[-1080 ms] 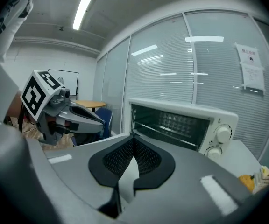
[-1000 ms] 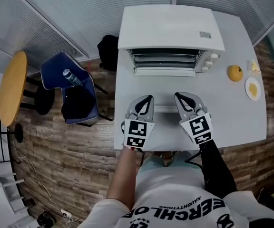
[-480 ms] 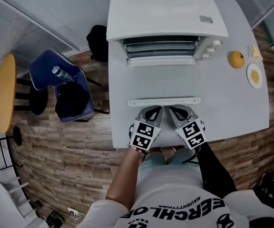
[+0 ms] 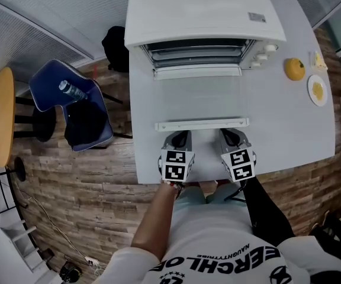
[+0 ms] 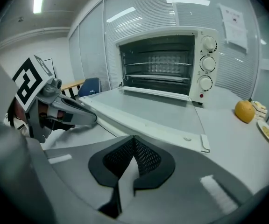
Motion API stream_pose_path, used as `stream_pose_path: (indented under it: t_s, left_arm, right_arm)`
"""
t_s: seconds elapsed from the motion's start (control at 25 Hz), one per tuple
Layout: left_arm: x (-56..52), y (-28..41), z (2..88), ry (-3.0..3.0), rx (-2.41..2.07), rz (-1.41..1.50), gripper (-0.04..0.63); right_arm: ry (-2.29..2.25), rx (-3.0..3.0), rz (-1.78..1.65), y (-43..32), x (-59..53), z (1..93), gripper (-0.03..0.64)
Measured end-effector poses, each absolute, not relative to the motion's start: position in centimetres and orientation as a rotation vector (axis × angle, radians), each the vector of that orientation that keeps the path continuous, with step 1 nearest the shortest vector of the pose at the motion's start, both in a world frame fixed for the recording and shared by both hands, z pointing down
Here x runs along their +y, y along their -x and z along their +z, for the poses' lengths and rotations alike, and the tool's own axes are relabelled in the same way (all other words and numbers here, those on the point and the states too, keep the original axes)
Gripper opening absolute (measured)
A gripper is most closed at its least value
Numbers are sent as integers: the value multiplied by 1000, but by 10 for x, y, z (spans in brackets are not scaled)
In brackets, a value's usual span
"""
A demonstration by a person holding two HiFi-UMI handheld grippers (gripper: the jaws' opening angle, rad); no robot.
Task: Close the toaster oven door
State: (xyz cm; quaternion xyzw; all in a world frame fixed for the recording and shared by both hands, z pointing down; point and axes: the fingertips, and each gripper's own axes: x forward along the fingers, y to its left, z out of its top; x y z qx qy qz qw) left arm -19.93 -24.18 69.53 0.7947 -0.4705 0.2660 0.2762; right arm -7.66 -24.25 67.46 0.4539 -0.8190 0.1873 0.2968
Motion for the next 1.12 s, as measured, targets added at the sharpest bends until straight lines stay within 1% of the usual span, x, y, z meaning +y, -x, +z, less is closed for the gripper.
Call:
stream_pose_path:
  t_s: [0.32, 0.48, 0.72, 1.12]
  left_arm:
    - [-258, 204, 661, -2203, -1373, 553, 57]
    - [-265, 206, 645, -2241, -1422, 552, 57]
    - [-288, 212, 596, -2319, -1546, 496, 57]
    - [-317, 210, 540, -2409, -1626, 457, 57]
  right_arm:
    - [-1239, -2240, 410, 81, -249, 650, 3]
    - [-1274, -2272, 347, 84, -255, 629, 3]
    - [-1356, -2348, 212, 88, -274, 583, 2]
    - [-1427, -2428, 79, 87, -307, 526, 3]
